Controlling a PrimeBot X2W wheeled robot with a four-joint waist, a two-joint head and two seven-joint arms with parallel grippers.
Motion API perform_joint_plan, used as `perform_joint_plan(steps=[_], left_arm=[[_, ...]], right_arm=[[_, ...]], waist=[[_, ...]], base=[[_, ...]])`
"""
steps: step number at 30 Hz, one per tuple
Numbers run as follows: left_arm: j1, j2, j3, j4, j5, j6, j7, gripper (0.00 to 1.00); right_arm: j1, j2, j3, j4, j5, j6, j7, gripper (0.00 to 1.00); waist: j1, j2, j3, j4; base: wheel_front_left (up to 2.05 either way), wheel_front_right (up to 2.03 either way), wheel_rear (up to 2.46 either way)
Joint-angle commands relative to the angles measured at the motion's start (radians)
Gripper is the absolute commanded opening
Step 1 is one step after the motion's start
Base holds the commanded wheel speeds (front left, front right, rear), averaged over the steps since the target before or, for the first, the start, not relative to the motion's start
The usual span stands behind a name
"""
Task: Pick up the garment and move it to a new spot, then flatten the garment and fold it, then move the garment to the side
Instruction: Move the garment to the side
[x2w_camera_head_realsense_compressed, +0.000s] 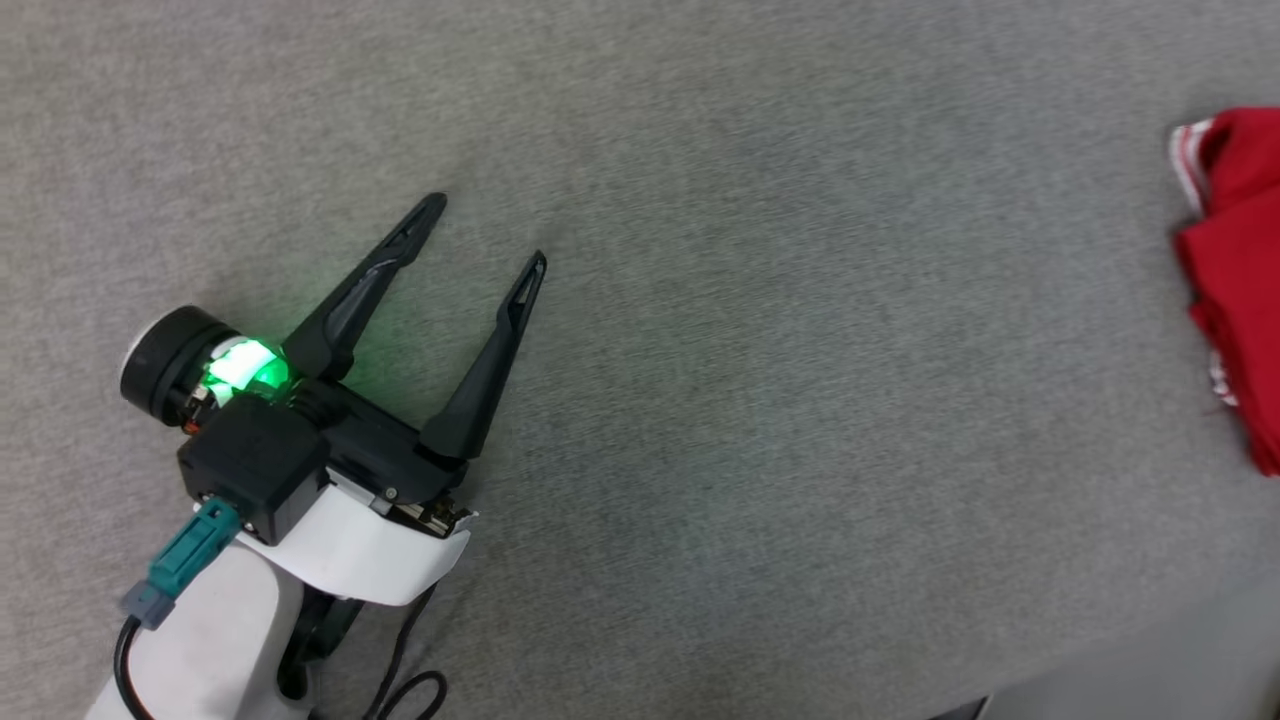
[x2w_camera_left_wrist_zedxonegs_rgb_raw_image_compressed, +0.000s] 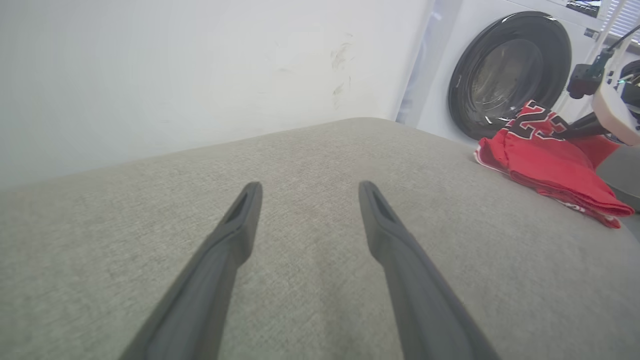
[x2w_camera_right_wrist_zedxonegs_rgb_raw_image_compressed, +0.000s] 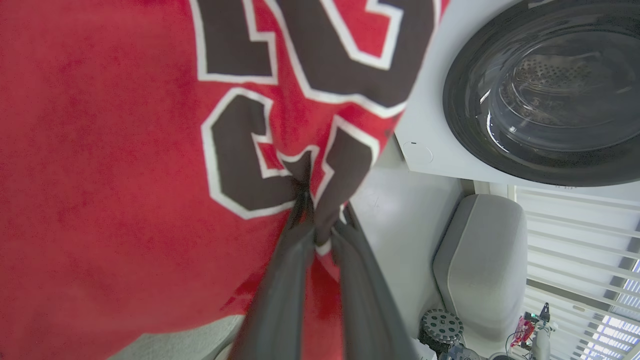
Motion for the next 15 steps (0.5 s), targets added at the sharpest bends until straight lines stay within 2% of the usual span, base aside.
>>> perform_joint_plan(steps=[1, 4, 5, 6, 7, 11, 15], left_arm=[[-0.011, 0.005, 0.002, -0.006, -0.002, 0.004, 0.0, 1.0], [-0.015, 0.004, 0.001, -0.017, -0.001, 0.008, -0.004, 1.0], [-0.016, 0.003, 0.0, -0.02, 0.0, 0.008, -0.007, 1.0], [-0.017, 0.005, 0.0, -0.021, 0.004, 0.009, -0.009, 1.0], [-0.016, 0.005, -0.002, -0.02, 0.008, 0.01, -0.01, 1.0], [-0.005, -0.011, -0.003, 0.0, 0.0, 0.013, -0.025, 1.0], [0.007, -0.038, 0.002, 0.03, -0.013, 0.017, -0.041, 1.0]], right_arm=[[-0.025, 0.006, -0.016, 0.013, -0.009, -0.002, -0.008, 0.0], [-0.033, 0.035, -0.073, 0.067, -0.041, -0.002, -0.028, 0.0], [-0.036, 0.042, -0.088, 0.078, -0.057, -0.002, -0.037, 0.07], [-0.038, 0.045, -0.1, 0.086, -0.071, -0.002, -0.046, 0.68], [-0.043, 0.049, -0.123, 0.104, -0.079, -0.002, -0.043, 1.0], [-0.045, 0.071, -0.174, 0.13, -0.137, -0.002, -0.031, 1.0], [-0.046, 0.084, -0.191, 0.102, -0.175, -0.002, -0.015, 1.0]], waist=[[-0.0002, 0.0, 0.013, 0.015], [-0.0002, 0.0, 0.02, 0.036], [-0.0002, 0.0, 0.021, 0.041], [-0.0002, 0.0, 0.023, 0.045], [-0.0002, 0.0, 0.022, 0.05], [-0.0002, 0.0, -0.007, 0.069], [-0.0002, 0.0, -0.056, 0.082]], base=[[0.0, 0.0, 0.0], [0.0, 0.0, 0.0], [0.0, 0.0, 0.0], [0.0, 0.0, 0.0], [0.0, 0.0, 0.0], [0.0, 0.0, 0.0], [0.0, 0.0, 0.0]])
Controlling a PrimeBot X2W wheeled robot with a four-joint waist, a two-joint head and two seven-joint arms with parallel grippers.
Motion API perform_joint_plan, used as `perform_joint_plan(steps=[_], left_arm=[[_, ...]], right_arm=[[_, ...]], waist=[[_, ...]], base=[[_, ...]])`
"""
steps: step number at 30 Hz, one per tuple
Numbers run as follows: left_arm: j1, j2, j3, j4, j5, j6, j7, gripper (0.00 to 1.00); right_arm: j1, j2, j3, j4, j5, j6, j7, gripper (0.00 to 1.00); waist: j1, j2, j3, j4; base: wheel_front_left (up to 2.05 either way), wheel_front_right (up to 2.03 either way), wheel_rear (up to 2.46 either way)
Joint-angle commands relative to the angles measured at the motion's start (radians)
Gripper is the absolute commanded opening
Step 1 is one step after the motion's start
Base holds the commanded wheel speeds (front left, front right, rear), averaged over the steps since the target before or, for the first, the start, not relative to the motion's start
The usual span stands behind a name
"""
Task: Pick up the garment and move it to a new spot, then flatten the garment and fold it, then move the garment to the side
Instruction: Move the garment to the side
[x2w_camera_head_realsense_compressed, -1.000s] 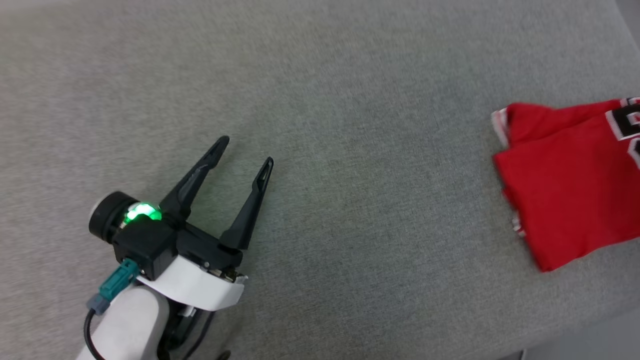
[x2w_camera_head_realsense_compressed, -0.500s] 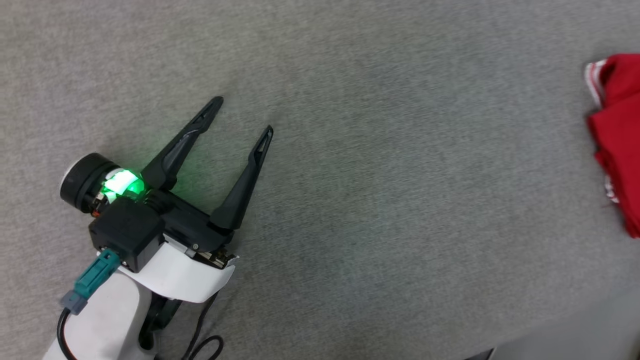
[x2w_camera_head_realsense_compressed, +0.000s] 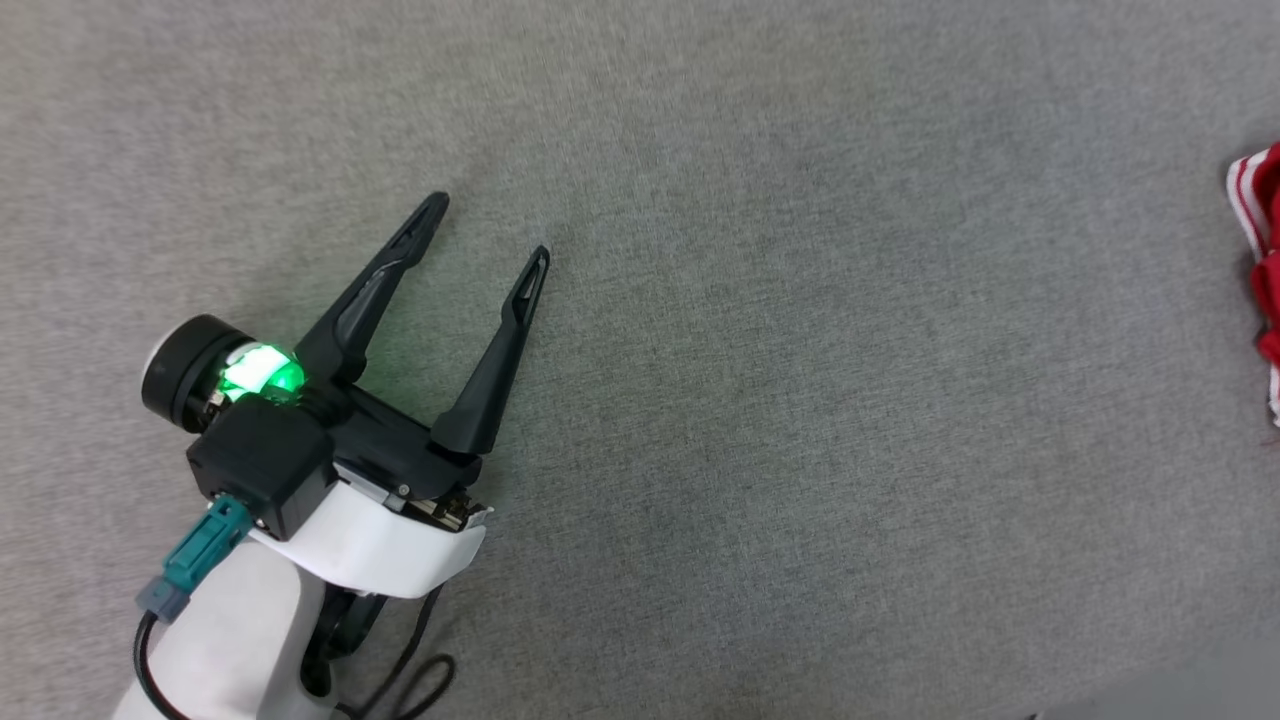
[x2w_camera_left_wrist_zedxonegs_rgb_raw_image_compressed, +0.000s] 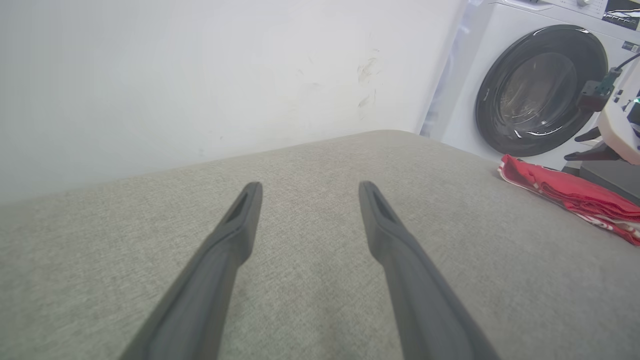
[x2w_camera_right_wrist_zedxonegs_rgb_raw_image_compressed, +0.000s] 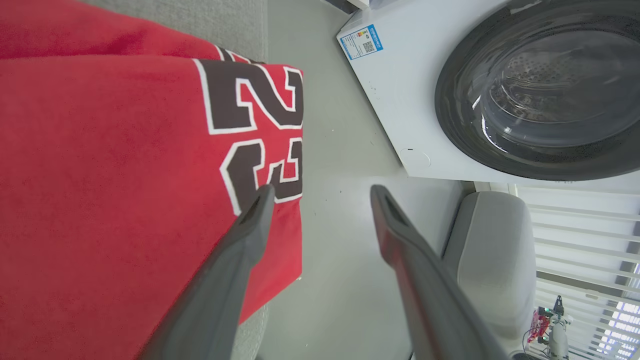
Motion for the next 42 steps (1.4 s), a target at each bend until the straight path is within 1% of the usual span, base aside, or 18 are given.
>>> perform_joint_plan(steps=[1, 5, 8, 12, 19, 21, 24, 26, 29, 33, 42], left_arm=[[0.012, -0.005, 0.004, 0.011, -0.006, 0.002, -0.009, 1.0], [0.036, -0.032, 0.025, 0.059, -0.017, 0.004, -0.013, 1.0], [0.061, -0.058, 0.059, 0.071, -0.023, 0.006, -0.015, 1.0], [0.105, -0.089, 0.112, 0.092, -0.022, 0.006, -0.014, 1.0], [0.2, -0.149, 0.198, 0.101, -0.012, -0.002, -0.014, 1.0], [0.227, -0.169, 0.223, 0.103, -0.009, -0.003, -0.013, 1.0], [0.265, -0.204, 0.249, 0.124, -0.03, -0.008, -0.014, 1.0], [0.281, -0.213, 0.262, 0.139, -0.027, -0.01, -0.014, 1.0], [0.301, -0.228, 0.275, 0.165, -0.018, -0.014, -0.014, 1.0], [0.319, -0.25, 0.316, 0.186, 0.004, -0.016, -0.014, 1.0], [0.357, -0.288, 0.349, 0.234, 0.073, -0.018, -0.014, 1.0]], right_arm=[[-0.009, 0.008, -0.002, -0.014, -0.004, -0.002, 0.004, 1.0], [-0.001, 0.018, 0.006, -0.088, 0.017, -0.002, 0.001, 1.0], [0.015, 0.033, 0.016, -0.176, 0.052, -0.002, -0.044, 1.0], [0.049, 0.083, 0.001, -0.298, 0.154, -0.002, -0.12, 1.0], [0.188, 0.192, -0.011, -0.542, 0.266, -0.002, -0.225, 1.0], [0.245, 0.238, -0.017, -0.62, 0.294, -0.002, -0.239, 1.0], [0.343, 0.288, 0.001, -0.721, 0.306, -0.002, -0.269, 1.0], [0.404, 0.327, -0.003, -0.76, 0.314, -0.002, -0.299, 1.0], [0.483, 0.385, -0.012, -0.789, 0.312, -0.002, -0.342, 1.0], [0.552, 0.435, 0.008, -0.796, 0.276, -0.002, -0.387, 1.0], [0.642, 0.528, -0.005, -0.696, 0.268, -0.002, -0.453, 1.0]], waist=[[-0.0001, 0.0, -0.037, 0.013], [-0.0001, 0.0, -0.113, 0.028], [-0.0001, 0.0, -0.173, 0.042], [-0.0001, 0.0, -0.248, 0.064], [-0.0001, 0.0, -0.365, 0.103], [-0.0001, 0.0, -0.388, 0.113], [-0.0001, 0.0, -0.417, 0.129], [-0.0001, 0.0, -0.431, 0.142], [-0.0001, 0.0, -0.453, 0.163], [-0.0001, 0.0, -0.47, 0.174], [-0.0001, 0.0, -0.518, 0.185]], base=[[0.0, 0.0, 0.0], [0.0, 0.0, 0.0], [0.0, 0.0, 0.0], [0.0, 0.0, 0.0], [0.0, 0.0, 0.0], [0.0, 0.0, 0.0], [0.0, 0.0, 0.0], [0.0, 0.0, 0.0], [0.0, 0.0, 0.0], [0.0, 0.0, 0.0], [0.0, 0.0, 0.0]])
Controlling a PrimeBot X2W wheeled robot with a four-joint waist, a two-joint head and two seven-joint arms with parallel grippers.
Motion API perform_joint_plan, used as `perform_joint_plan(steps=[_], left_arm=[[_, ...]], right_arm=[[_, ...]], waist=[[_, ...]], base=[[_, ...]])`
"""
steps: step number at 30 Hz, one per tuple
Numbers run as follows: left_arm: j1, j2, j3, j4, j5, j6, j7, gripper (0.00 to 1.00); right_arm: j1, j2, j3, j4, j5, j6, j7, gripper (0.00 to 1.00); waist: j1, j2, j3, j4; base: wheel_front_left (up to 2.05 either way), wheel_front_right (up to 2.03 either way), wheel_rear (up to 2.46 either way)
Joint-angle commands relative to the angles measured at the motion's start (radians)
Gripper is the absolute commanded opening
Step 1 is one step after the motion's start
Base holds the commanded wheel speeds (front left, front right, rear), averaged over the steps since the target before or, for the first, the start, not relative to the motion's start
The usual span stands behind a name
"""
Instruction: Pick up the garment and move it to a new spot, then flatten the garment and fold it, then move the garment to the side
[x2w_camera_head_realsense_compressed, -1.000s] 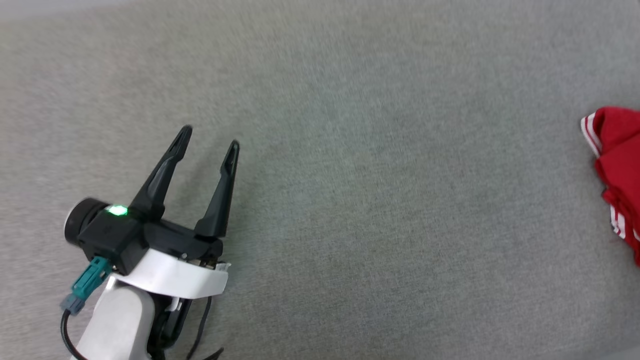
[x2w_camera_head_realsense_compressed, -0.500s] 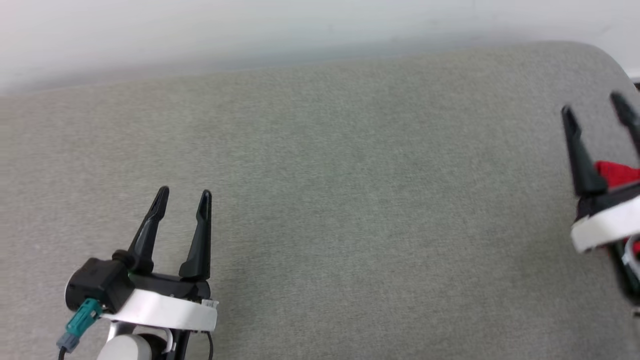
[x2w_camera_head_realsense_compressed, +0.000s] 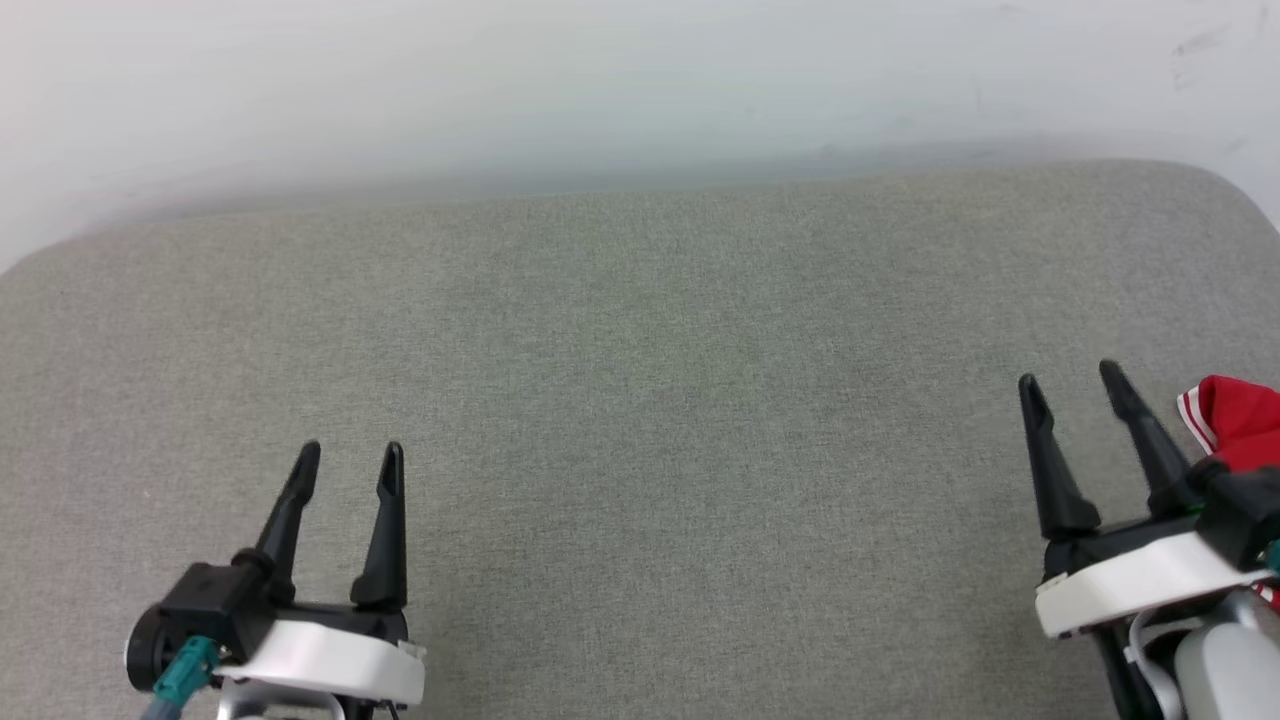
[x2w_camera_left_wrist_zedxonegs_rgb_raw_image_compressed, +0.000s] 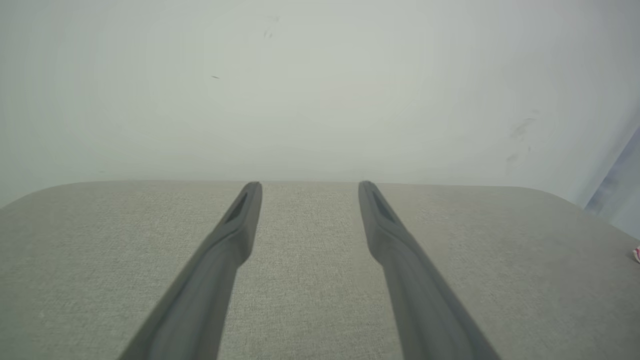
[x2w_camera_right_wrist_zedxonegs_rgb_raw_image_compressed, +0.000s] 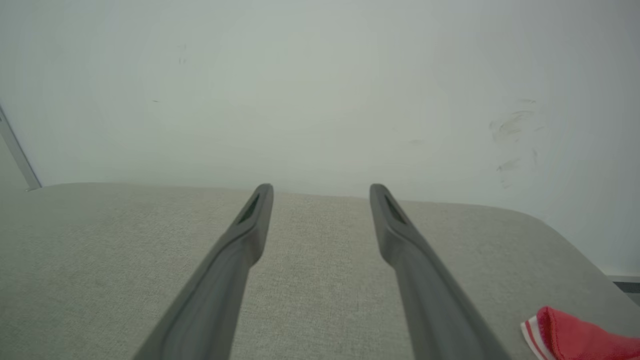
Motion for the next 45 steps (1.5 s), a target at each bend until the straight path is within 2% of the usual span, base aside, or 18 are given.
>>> perform_joint_plan(steps=[1, 6, 12, 24, 43, 44, 45], left_arm=[[0.019, -0.01, 0.001, 0.007, 0.01, -0.002, -0.002, 1.0], [0.036, -0.018, -0.006, 0.03, 0.04, -0.002, -0.002, 1.0], [0.038, -0.024, -0.004, 0.03, 0.046, -0.003, -0.002, 1.0], [0.039, -0.036, 0.022, 0.028, 0.069, -0.003, -0.002, 1.0], [0.024, -0.037, 0.015, 0.026, 0.045, -0.003, -0.002, 1.0], [0.032, -0.037, 0.014, 0.032, 0.047, -0.001, 0.0, 0.0], [0.033, -0.039, 0.013, 0.041, 0.047, -0.001, 0.0, 0.0]], right_arm=[[0.024, 0.024, -0.005, 0.012, -0.002, -0.001, -0.011, 1.0], [0.056, 0.075, -0.013, 0.039, -0.02, -0.001, -0.025, 1.0], [0.073, 0.102, -0.019, 0.048, -0.032, -0.001, -0.03, 1.0], [0.064, 0.107, -0.011, 0.027, -0.034, -0.001, -0.031, 1.0], [0.069, 0.106, -0.002, 0.007, -0.03, -0.001, -0.031, 1.0], [0.065, 0.106, -0.003, 0.013, -0.035, 0.0, -0.028, 0.0], [0.068, 0.106, -0.002, 0.021, -0.034, 0.0, -0.028, 0.0]], waist=[[0.0002, 0.0, -0.008, 0.002], [0.0002, 0.0, -0.022, 0.008], [0.0002, 0.0, -0.03, 0.011], [0.0002, 0.0, -0.031, 0.013], [0.0002, 0.0, -0.02, 0.02], [0.0003, 0.0, -0.02, 0.02], [0.0004, 0.0, -0.02, 0.02]], base=[[0.0, 0.0, 0.0], [0.0, 0.0, 0.0], [0.0, 0.0, 0.0], [0.0, 0.0, 0.0], [0.0, 0.0, 0.0], [0.0, 0.0, 0.0], [0.0, 0.0, 0.0]])
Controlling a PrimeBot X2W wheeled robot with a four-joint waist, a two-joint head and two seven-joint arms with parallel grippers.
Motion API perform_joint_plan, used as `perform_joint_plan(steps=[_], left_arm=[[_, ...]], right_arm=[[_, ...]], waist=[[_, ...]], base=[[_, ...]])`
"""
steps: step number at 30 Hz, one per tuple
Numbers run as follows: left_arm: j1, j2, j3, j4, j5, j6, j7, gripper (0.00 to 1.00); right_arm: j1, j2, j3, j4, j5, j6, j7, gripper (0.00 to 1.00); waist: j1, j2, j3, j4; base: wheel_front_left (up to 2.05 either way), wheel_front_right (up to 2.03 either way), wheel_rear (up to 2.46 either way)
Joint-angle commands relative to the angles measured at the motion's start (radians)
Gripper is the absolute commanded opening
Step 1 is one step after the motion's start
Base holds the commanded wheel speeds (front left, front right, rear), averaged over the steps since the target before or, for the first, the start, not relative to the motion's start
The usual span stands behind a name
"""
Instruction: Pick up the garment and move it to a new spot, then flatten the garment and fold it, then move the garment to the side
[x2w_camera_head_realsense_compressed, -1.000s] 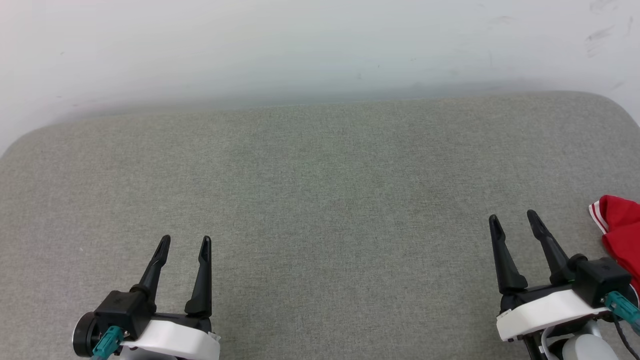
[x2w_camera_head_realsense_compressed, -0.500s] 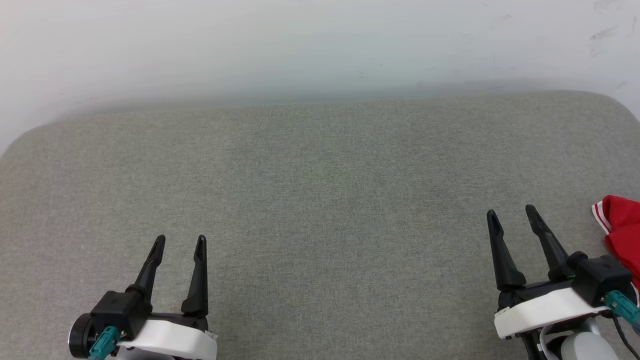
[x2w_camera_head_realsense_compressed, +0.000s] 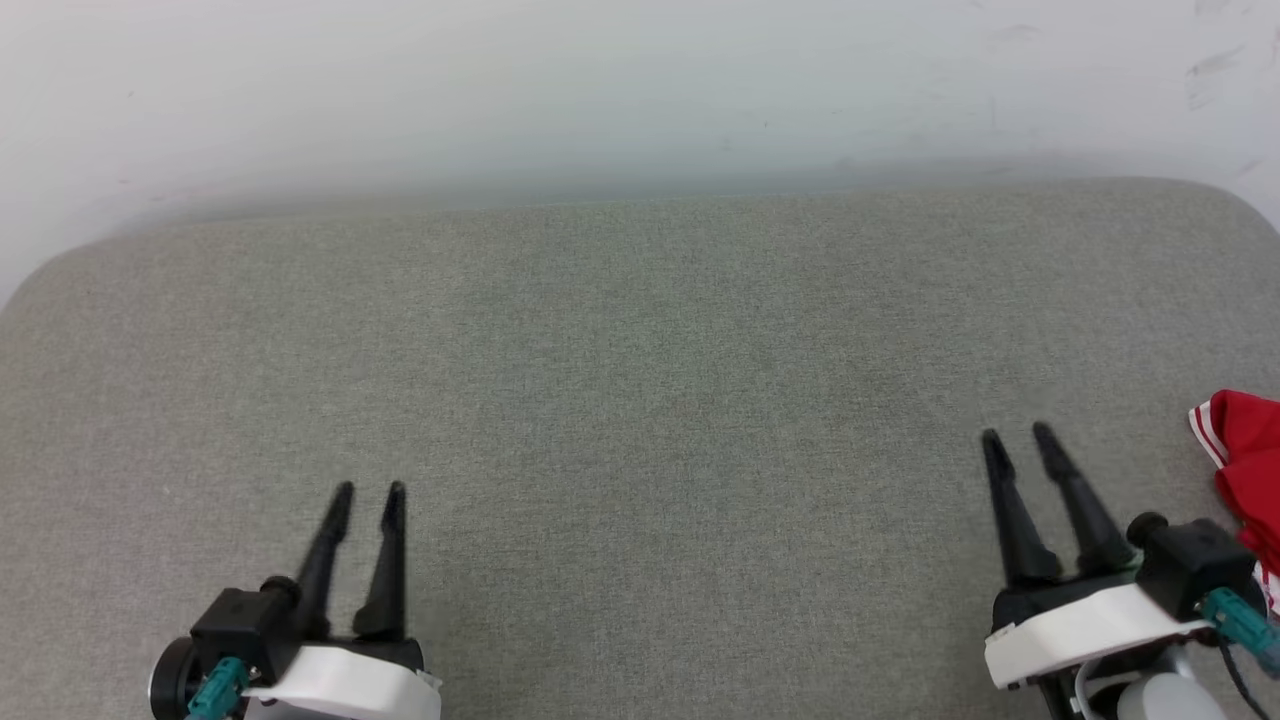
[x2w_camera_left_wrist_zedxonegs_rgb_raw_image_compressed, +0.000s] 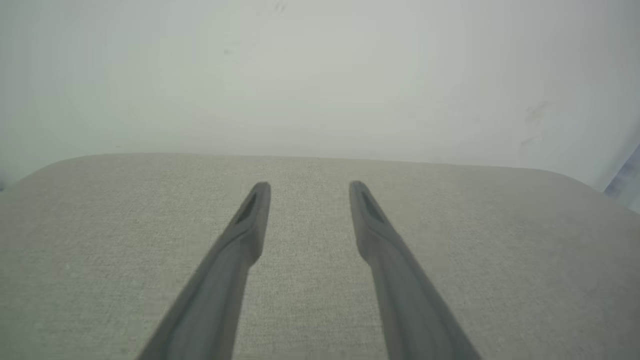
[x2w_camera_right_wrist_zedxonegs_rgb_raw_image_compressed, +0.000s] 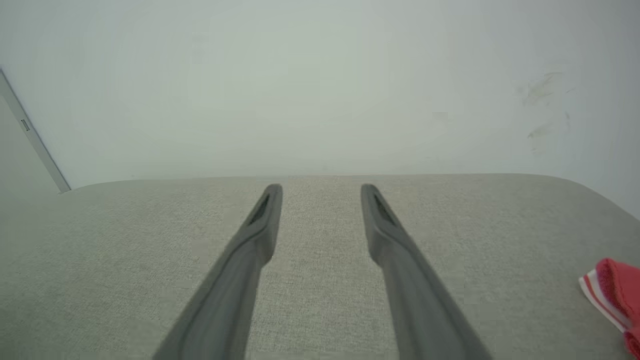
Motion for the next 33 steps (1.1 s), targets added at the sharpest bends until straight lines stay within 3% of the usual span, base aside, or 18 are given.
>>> perform_joint_plan(steps=[1, 15, 33], left_arm=[[0.002, 0.0, -0.001, 0.004, -0.001, 0.0, 0.0, 0.0], [-0.018, 0.006, 0.001, 0.047, -0.288, 0.001, 0.062, 0.0], [-0.048, 0.011, 0.01, 0.079, -0.578, -0.001, 0.127, 0.0]], right_arm=[[0.002, 0.0, 0.001, 0.004, 0.001, 0.0, 0.0, 0.0], [0.004, 0.002, -0.016, 0.032, 0.281, 0.0, 0.061, 0.0], [-0.006, 0.008, -0.039, 0.046, 0.565, 0.0, 0.128, 0.0]], waist=[[0.0, 0.0, 0.0, 0.0], [0.0, 0.0, -0.008, 0.005], [0.0, 0.0, -0.018, 0.011]], base=[[0.0, 0.0, 0.0], [0.0, 0.0, 0.0], [0.0, 0.0, 0.0]])
